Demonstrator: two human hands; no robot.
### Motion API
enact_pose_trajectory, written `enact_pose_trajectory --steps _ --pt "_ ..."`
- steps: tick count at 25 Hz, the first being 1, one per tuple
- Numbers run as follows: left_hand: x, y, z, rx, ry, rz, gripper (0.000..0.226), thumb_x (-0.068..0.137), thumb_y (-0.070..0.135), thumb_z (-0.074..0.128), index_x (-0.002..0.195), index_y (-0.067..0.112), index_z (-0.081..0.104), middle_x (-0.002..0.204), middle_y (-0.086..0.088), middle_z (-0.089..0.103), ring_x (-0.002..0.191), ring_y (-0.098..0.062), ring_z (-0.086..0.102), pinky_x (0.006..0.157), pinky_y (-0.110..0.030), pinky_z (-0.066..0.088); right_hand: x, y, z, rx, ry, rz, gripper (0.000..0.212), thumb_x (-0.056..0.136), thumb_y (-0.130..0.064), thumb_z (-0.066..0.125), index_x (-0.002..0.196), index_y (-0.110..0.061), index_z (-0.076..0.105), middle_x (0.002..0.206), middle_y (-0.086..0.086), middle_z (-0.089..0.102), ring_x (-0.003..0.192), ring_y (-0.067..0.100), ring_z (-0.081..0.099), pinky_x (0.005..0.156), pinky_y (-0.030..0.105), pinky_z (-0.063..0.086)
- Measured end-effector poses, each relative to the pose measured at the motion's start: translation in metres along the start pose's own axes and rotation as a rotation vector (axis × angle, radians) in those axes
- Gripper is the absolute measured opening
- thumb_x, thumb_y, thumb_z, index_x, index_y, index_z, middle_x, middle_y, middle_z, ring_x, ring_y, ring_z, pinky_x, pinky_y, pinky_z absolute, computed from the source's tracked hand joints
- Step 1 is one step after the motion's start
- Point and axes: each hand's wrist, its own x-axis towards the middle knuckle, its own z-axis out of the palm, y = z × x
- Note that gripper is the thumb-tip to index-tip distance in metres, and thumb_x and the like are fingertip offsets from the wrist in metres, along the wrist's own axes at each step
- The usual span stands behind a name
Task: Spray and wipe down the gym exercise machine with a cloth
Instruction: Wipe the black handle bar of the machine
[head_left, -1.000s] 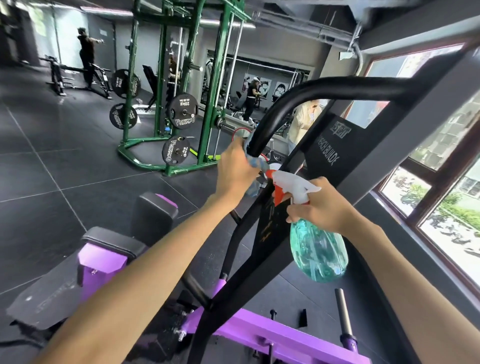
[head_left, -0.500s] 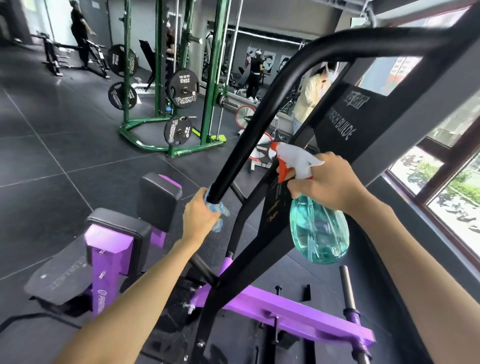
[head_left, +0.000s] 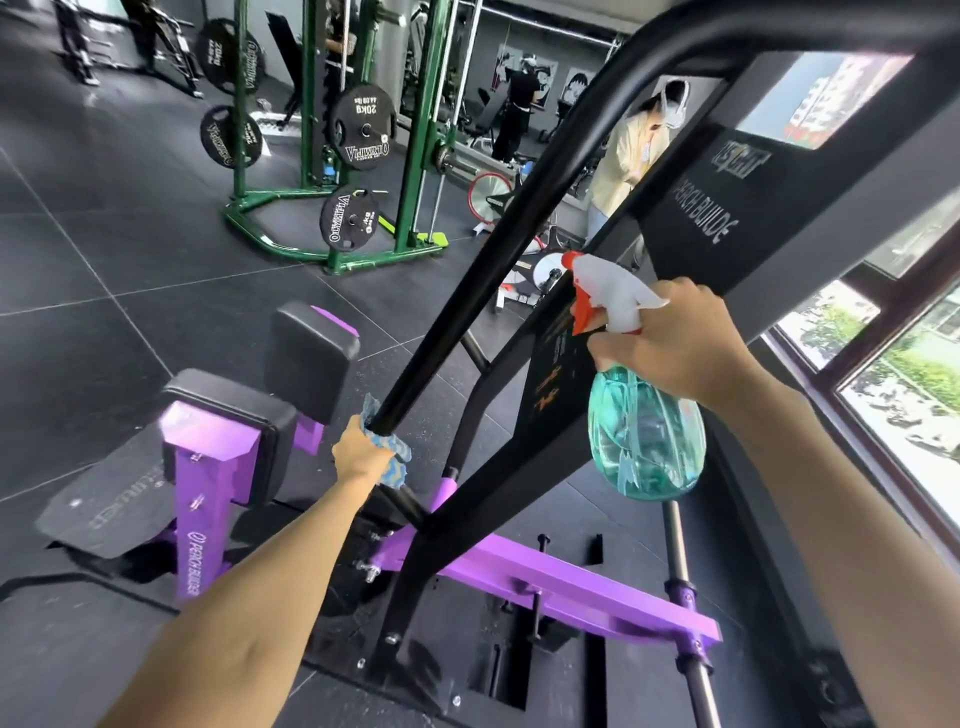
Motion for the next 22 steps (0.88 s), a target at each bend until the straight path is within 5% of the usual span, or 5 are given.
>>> enact_pose_trajectory --steps 5,11,15,19,22 --pt "0.001 -0.007 0.004 -0.082 0.018 -0.11 0.044 0.081 -0.009 0.061 0.122 0.006 0.057 0.114 -0.018 0.063 0.11 -0.03 0.061 0.099 -0.034 0.047 -0.016 0.024 0.052 0.142 -0.049 0.1 0.03 0.06 -0.042 0.059 0.065 -0.014 0.069 0.061 0.004 0.064 0.064 0.026 0.059 0.065 0.036 0.05" --pt "0.007 -0.036 0.032 -0.365 0.039 -0.375 0.038 0.07 0.005 0.074 0.105 0.01 0.061 0.096 -0.007 0.064 0.091 -0.026 0.065 0.073 -0.036 0.057 -0.026 0.035 0.08 0.177 0.071 0.048 0.02 0.066 -0.037 0.064 0.061 -0.018 0.059 0.059 -0.003 0.061 0.054 0.011 0.056 0.048 0.023 0.037" --pt "-0.01 -0.049 0.067 -0.569 0.185 -0.503 0.041 0.084 0.004 0.068 0.124 0.006 0.06 0.104 -0.012 0.069 0.096 -0.028 0.068 0.084 -0.035 0.056 -0.024 0.039 0.083 0.132 0.119 -0.009 0.024 0.059 -0.038 0.056 0.054 -0.015 0.05 0.05 -0.003 0.054 0.049 0.014 0.052 0.048 0.024 0.032" --pt "-0.027 -0.058 0.097 -0.634 0.062 -0.604 0.027 0.092 -0.009 0.052 0.071 0.006 0.06 0.037 0.006 0.055 0.028 -0.003 0.049 0.031 -0.013 0.035 -0.023 0.041 0.086 0.131 0.141 -0.024 0.024 0.059 -0.035 0.058 0.052 -0.014 0.05 0.049 -0.001 0.053 0.047 0.019 0.051 0.049 0.026 0.034" --pt "-0.038 -0.059 0.101 -0.577 0.062 -0.636 0.032 0.092 -0.008 0.052 0.066 0.009 0.053 0.028 0.009 0.047 0.022 -0.002 0.043 0.028 -0.011 0.028 -0.022 0.042 0.085 0.119 0.164 -0.04 0.03 0.058 -0.035 0.058 0.055 -0.006 0.054 0.05 0.006 0.055 0.051 0.032 0.053 0.054 0.039 0.045"
